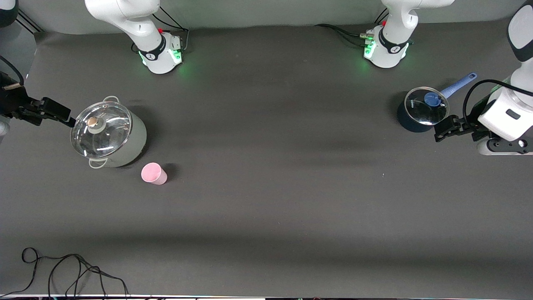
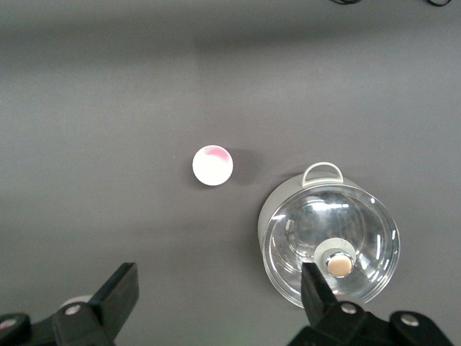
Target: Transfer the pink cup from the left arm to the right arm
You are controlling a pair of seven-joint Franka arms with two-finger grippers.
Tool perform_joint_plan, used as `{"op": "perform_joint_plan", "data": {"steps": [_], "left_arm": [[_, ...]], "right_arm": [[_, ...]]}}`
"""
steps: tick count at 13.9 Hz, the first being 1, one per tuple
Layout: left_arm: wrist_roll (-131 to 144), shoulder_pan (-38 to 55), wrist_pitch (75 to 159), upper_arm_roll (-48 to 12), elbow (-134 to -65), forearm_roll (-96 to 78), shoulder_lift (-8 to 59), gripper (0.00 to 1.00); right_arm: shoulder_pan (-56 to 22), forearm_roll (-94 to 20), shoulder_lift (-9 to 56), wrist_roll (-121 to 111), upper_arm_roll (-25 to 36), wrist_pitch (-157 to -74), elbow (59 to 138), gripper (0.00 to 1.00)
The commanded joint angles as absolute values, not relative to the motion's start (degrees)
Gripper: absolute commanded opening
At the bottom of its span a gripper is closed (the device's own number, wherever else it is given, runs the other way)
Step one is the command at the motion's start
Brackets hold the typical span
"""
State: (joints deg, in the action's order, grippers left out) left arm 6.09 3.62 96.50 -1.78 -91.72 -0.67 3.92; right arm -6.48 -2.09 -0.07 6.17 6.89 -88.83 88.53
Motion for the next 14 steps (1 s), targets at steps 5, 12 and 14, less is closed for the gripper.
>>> {"op": "perform_joint_plan", "data": {"steps": [5,12,14], "left_arm": [[6.6,1.4,95.1,-4.3,-92.3,-1.0,2.5,1.00],[6.9,1.5,94.7,-4.3,-92.2,-1.0,2.4,1.00],[6.2,1.4,94.7,-4.3,-92.2,-1.0,2.4,1.00]], "right_arm": [[-5.4,-1.4,0.5,5.4,5.8,-88.2,87.1,1.00],[-5.4,-1.4,0.5,5.3,5.4,-88.0,87.0,1.00],[-5.4,-1.4,0.5,5.3,5.4,-88.0,86.9,1.00]]}}
